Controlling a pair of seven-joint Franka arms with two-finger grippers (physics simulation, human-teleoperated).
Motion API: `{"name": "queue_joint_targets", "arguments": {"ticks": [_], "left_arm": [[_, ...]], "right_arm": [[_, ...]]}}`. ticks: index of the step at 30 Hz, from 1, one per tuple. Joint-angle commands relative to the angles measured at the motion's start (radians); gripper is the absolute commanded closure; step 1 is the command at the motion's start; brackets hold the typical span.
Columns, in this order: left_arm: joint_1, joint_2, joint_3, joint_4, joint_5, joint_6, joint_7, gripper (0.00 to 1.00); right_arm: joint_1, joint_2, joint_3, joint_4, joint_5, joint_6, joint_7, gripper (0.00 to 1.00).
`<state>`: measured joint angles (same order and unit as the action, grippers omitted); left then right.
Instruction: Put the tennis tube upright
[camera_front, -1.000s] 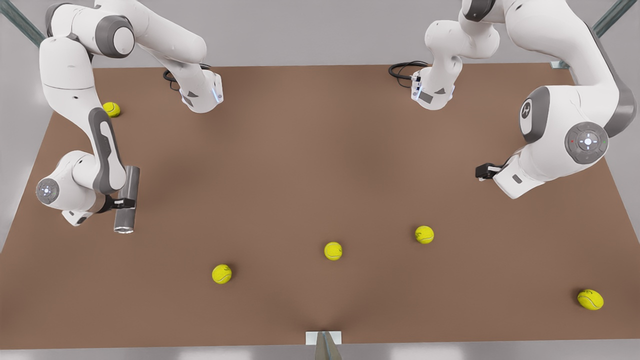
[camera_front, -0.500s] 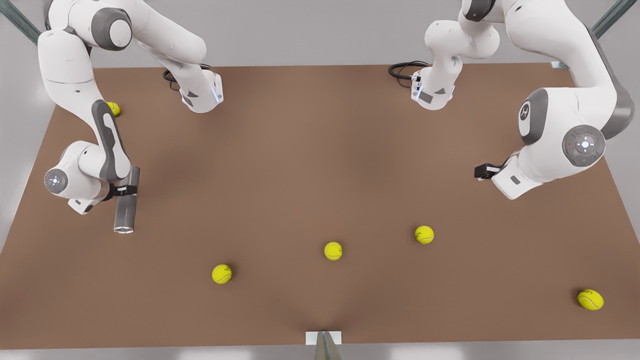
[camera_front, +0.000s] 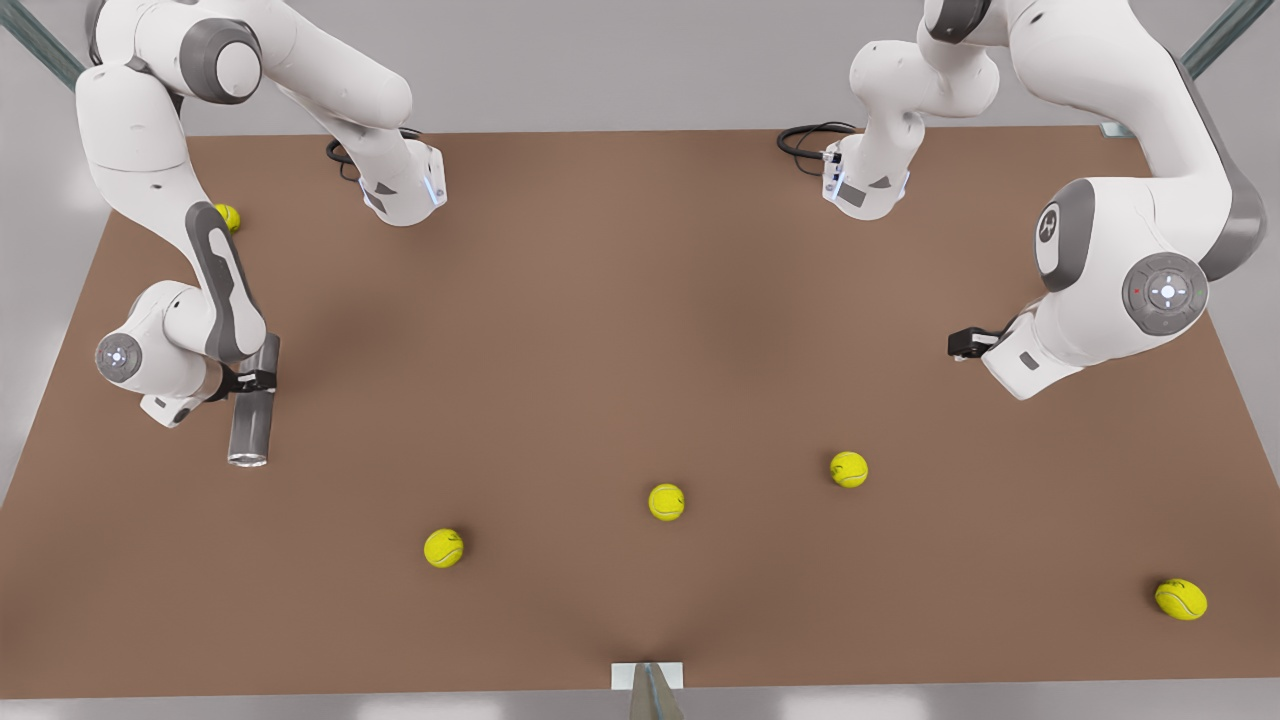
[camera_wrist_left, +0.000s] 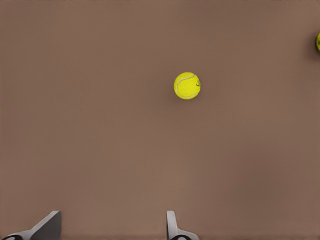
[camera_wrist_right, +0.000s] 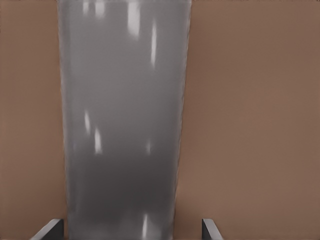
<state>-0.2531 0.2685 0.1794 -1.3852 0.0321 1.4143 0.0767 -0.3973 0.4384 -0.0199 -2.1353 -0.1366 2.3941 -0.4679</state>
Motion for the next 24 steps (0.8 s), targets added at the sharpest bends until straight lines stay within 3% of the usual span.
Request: {"name": "queue_joint_targets", "arguments": {"ticks": [1, 12, 16, 19, 24], "left_arm": [[0.000, 0.000, 0.000, 0.000, 0.000, 0.000, 0.000, 0.00], [0.000, 0.000, 0.000, -0.002, 0.000, 0.000, 0.000, 0.00], [0.000, 0.000, 0.000, -0.008, 0.000, 0.000, 0.000, 0.00], [0.000, 0.000, 0.000, -0.009, 0.000, 0.000, 0.000, 0.00], [0.000, 0.000, 0.000, -0.015, -0.001, 0.002, 0.000, 0.00]], "right_arm": [[0.000, 0.000, 0.000, 0.000, 0.000, 0.000, 0.000, 0.00], [0.009, 0.022, 0.000, 0.000, 0.005, 0.005, 0.002, 0.00], [0.009, 0.032, 0.000, 0.003, 0.005, 0.007, 0.003, 0.06], [0.009, 0.032, 0.000, 0.003, 0.006, 0.007, 0.003, 0.21], [0.008, 0.042, 0.000, 0.003, 0.005, 0.007, 0.003, 0.19]]}}
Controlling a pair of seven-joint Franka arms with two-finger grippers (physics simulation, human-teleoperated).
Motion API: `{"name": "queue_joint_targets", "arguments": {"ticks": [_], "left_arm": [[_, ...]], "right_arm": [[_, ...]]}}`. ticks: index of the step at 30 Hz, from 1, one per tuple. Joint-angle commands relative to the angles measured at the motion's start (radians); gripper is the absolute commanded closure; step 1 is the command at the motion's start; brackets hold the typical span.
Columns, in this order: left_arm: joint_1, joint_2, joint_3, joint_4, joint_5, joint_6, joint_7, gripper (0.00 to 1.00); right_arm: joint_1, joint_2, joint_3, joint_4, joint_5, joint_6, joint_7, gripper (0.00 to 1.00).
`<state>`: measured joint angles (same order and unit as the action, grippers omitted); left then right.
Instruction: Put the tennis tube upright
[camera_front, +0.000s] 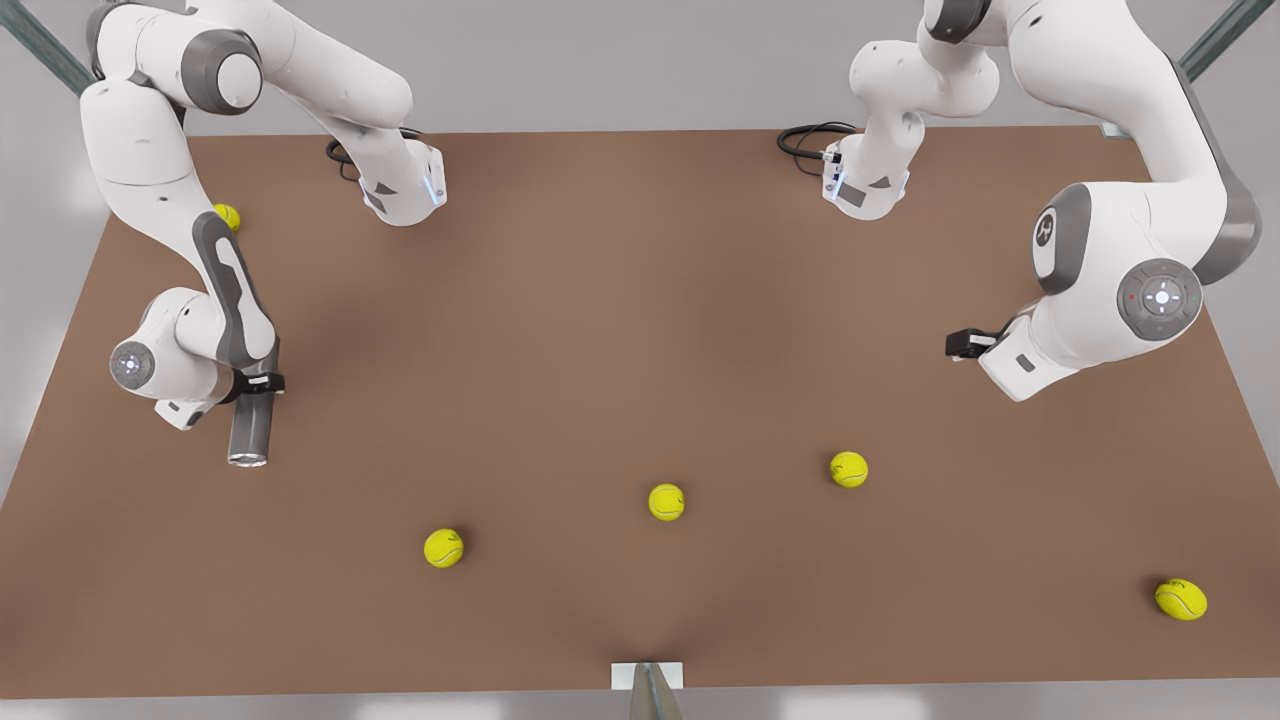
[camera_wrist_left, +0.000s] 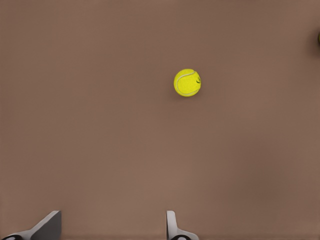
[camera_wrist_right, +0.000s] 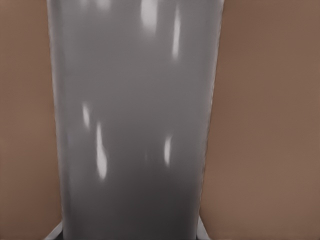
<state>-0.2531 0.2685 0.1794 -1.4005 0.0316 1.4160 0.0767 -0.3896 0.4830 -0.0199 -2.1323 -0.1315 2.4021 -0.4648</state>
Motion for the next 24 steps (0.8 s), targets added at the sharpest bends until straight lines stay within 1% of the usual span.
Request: {"name": "queue_joint_targets", "arguments": {"ticks": [1, 4, 5, 6, 12, 13, 17, 24], "left_arm": [[0.000, 0.000, 0.000, 0.000, -0.001, 0.000, 0.000, 0.00], [0.000, 0.000, 0.000, -0.002, -0.001, 0.000, 0.000, 0.00], [0.000, 0.000, 0.000, -0.002, -0.001, 0.000, 0.000, 0.00], [0.000, 0.000, 0.000, -0.002, -0.001, 0.000, 0.000, 0.00], [0.000, 0.000, 0.000, -0.002, -0.001, 0.000, 0.000, 0.00], [0.000, 0.000, 0.000, -0.002, -0.001, 0.000, -0.002, 0.00], [0.000, 0.000, 0.000, -0.006, -0.001, 0.000, 0.000, 0.00], [0.000, 0.000, 0.000, -0.008, -0.001, 0.000, -0.002, 0.00]], "right_arm": [[0.000, 0.000, 0.000, 0.000, 0.001, 0.003, 0.000, 0.19], [0.000, 0.002, 0.000, 0.000, 0.001, 0.005, 0.000, 0.18], [0.002, 0.000, 0.000, 0.000, 0.001, 0.005, 0.000, 0.15], [0.002, 0.002, 0.000, 0.000, 0.001, 0.005, 0.000, 0.14], [0.003, 0.000, 0.000, 0.000, 0.001, 0.005, 0.000, 0.14], [0.003, 0.002, 0.000, 0.000, 0.001, 0.005, 0.000, 0.14], [0.003, 0.002, 0.000, 0.000, 0.001, 0.005, 0.002, 0.20], [0.008, 0.000, 0.000, 0.002, 0.001, 0.005, 0.006, 0.20]]}}
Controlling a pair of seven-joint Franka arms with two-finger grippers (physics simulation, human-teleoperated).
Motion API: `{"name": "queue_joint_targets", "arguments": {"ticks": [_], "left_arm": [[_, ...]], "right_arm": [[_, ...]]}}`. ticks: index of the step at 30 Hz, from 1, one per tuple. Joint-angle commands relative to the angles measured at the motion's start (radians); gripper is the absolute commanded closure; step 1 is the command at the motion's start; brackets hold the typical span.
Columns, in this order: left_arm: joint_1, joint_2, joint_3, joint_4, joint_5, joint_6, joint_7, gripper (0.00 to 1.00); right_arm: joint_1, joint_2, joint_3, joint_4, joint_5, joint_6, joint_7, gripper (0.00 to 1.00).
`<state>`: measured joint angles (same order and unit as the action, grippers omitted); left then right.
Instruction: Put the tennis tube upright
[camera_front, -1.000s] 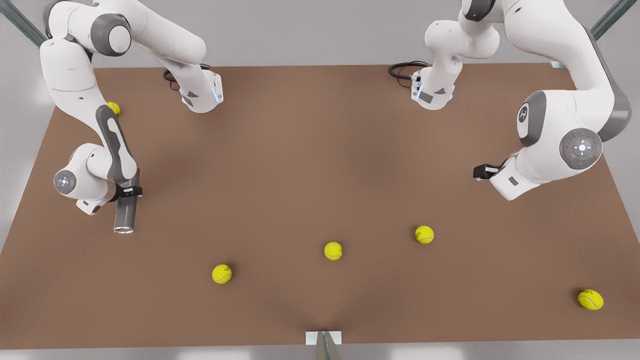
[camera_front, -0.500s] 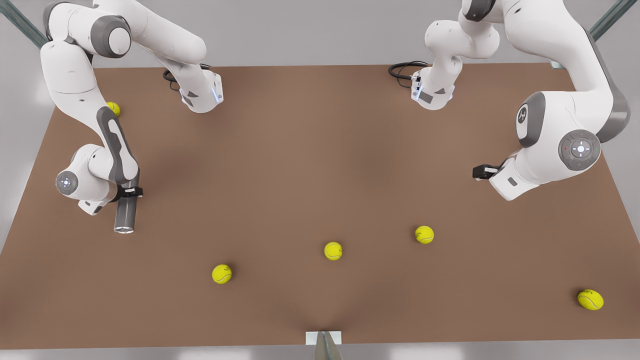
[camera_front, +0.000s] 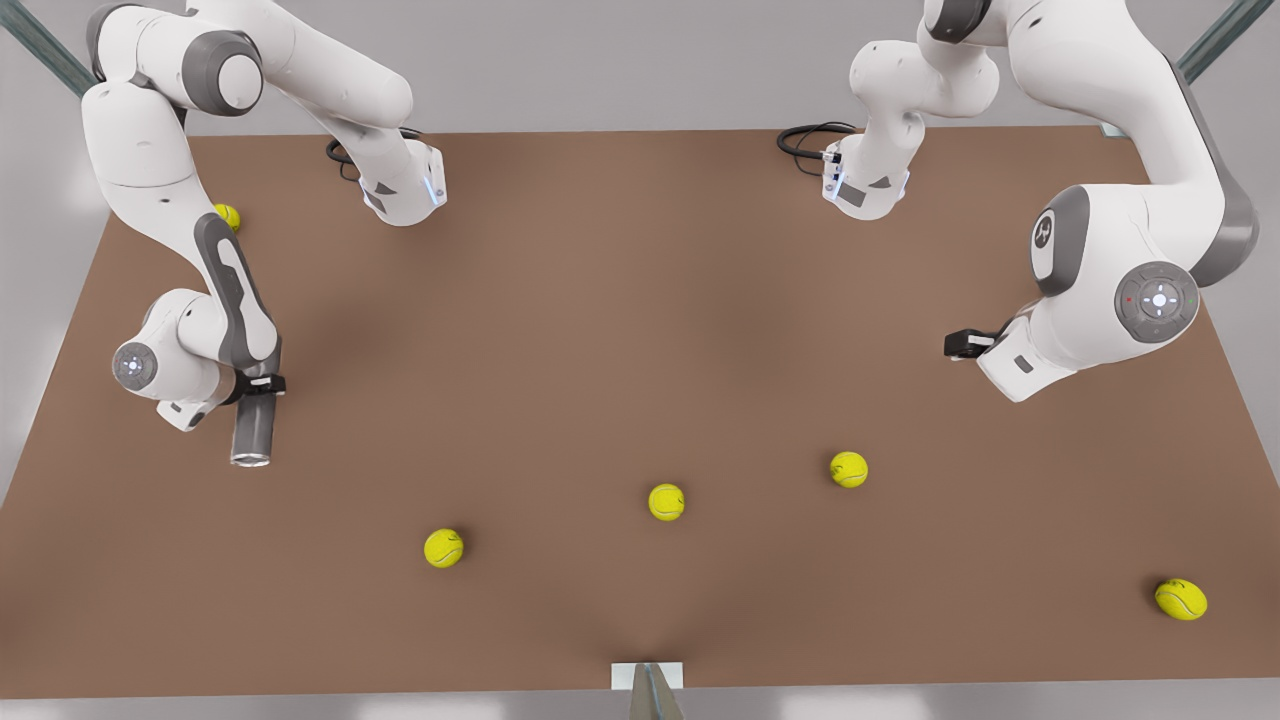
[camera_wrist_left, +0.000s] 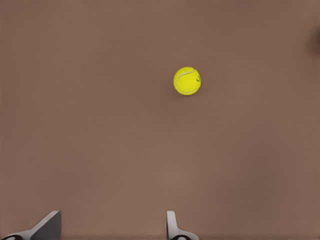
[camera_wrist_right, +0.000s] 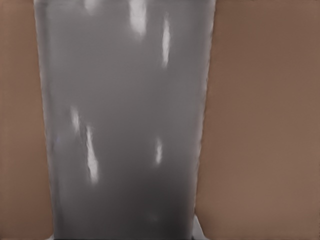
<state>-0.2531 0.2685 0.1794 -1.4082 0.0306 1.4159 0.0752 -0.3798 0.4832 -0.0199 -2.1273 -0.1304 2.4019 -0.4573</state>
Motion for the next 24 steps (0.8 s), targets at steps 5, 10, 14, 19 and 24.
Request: {"name": "queue_joint_targets", "arguments": {"ticks": [5, 10, 14, 19, 24], "left_arm": [[0.000, 0.000, 0.000, 0.000, 0.000, 0.000, 0.000, 0.00], [0.000, 0.000, 0.000, 0.000, 0.000, 0.000, 0.000, 0.00], [0.000, 0.000, 0.000, 0.000, 0.000, 0.000, 0.000, 0.00], [0.000, 0.000, 0.000, -0.002, 0.000, 0.000, 0.000, 0.00], [0.000, 0.000, 0.000, -0.008, 0.000, 0.000, 0.000, 0.00]], "right_arm": [[-0.002, -0.023, 0.037, 0.006, 0.012, -0.038, -0.004, 0.20], [-0.002, -0.038, 0.057, 0.013, 0.012, -0.047, -0.001, 0.20], [-0.001, -0.034, 0.055, 0.015, 0.011, -0.041, -0.007, 0.20], [-0.001, -0.046, 0.075, 0.027, 0.011, -0.078, 0.002, 0.20], [-0.001, -0.069, 0.087, 0.029, 0.011, -0.107, 0.003, 0.19]]}}
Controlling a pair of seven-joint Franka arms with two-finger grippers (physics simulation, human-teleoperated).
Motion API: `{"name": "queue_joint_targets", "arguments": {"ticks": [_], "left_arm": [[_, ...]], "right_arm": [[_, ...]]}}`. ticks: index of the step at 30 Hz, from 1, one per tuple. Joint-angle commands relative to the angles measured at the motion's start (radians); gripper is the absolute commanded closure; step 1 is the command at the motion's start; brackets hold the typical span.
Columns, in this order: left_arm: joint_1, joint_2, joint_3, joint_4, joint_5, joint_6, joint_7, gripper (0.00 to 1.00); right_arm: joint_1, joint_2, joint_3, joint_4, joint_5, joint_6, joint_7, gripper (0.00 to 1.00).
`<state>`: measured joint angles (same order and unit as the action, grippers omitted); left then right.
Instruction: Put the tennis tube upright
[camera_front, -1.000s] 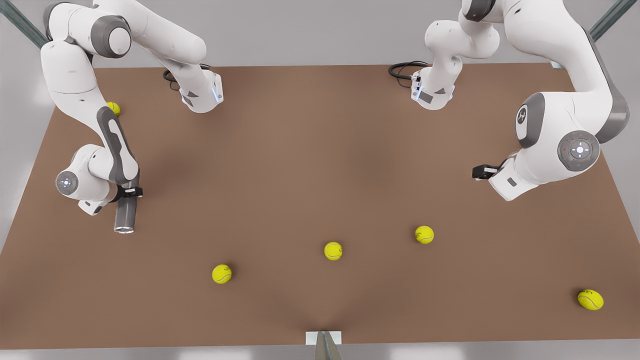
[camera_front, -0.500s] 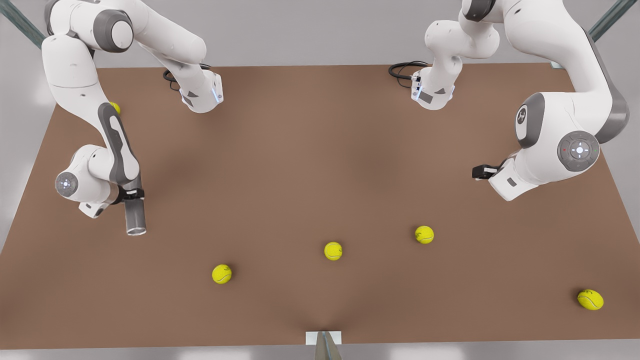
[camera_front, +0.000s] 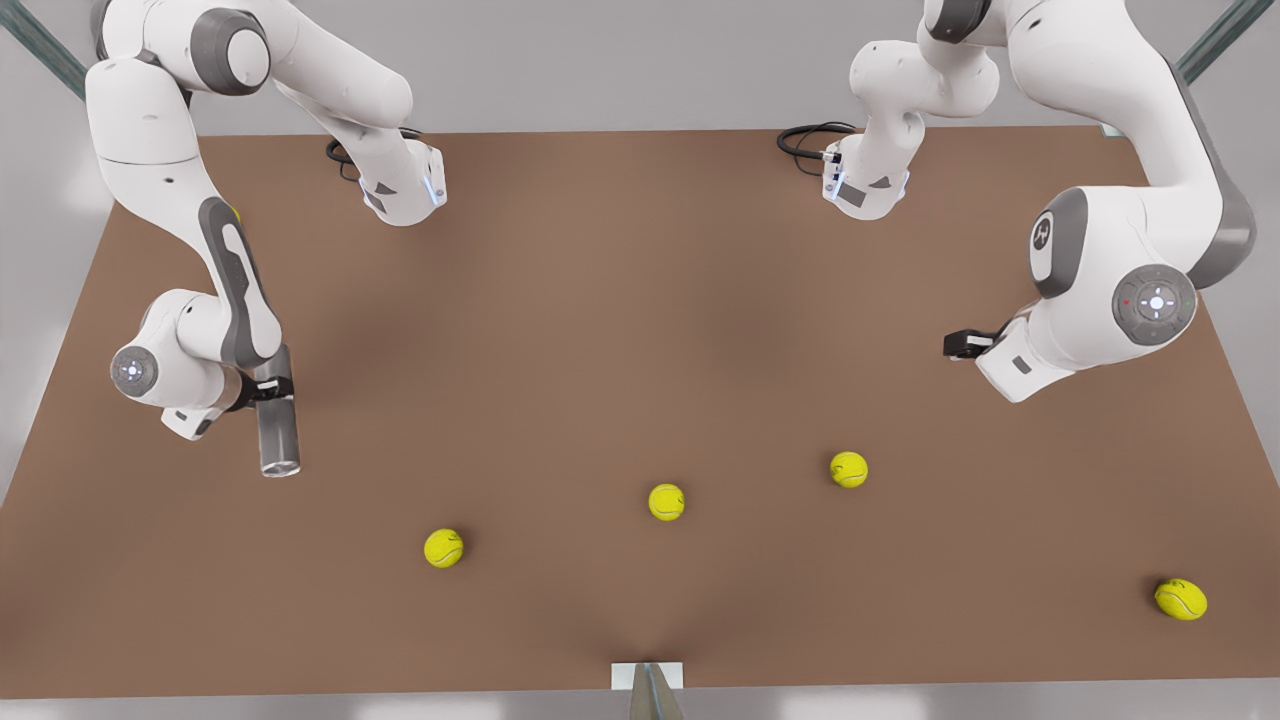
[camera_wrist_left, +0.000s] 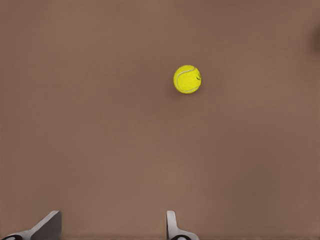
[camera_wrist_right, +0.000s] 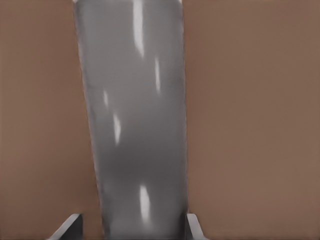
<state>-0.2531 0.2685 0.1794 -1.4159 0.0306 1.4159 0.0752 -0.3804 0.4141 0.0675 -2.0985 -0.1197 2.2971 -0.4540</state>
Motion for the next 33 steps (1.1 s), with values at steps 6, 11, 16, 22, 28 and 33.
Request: {"name": "queue_joint_targets", "arguments": {"ticks": [6, 11, 16, 22, 28, 33], "left_arm": [[0.000, 0.000, 0.000, 0.000, 0.000, 0.000, 0.000, 0.00], [0.002, 0.000, 0.000, -0.002, 0.000, 0.002, 0.000, 0.00], [0.002, 0.000, 0.000, -0.003, 0.000, 0.000, 0.000, 0.00], [0.002, 0.000, 0.000, -0.008, 0.000, 0.000, 0.000, 0.00], [0.002, 0.000, 0.000, -0.011, 0.000, 0.002, 0.000, 0.00], [0.002, 0.000, 0.000, -0.012, 0.000, 0.002, 0.000, 0.00]], "right_arm": [[-0.003, 0.009, 0.000, 0.000, 0.000, 0.019, -0.002, 0.19], [-0.003, 0.029, 0.000, 0.002, -0.001, 0.031, -0.002, 0.19], [-0.006, 0.046, 0.000, 0.000, -0.002, 0.047, -0.002, 0.19], [-0.005, 0.049, 0.000, 0.000, -0.002, 0.048, 0.000, 0.19], [-0.003, 0.061, 0.000, 0.000, -0.002, 0.061, 0.000, 0.19], [-0.003, 0.063, 0.000, 0.000, -0.002, 0.067, -0.002, 0.28]]}}
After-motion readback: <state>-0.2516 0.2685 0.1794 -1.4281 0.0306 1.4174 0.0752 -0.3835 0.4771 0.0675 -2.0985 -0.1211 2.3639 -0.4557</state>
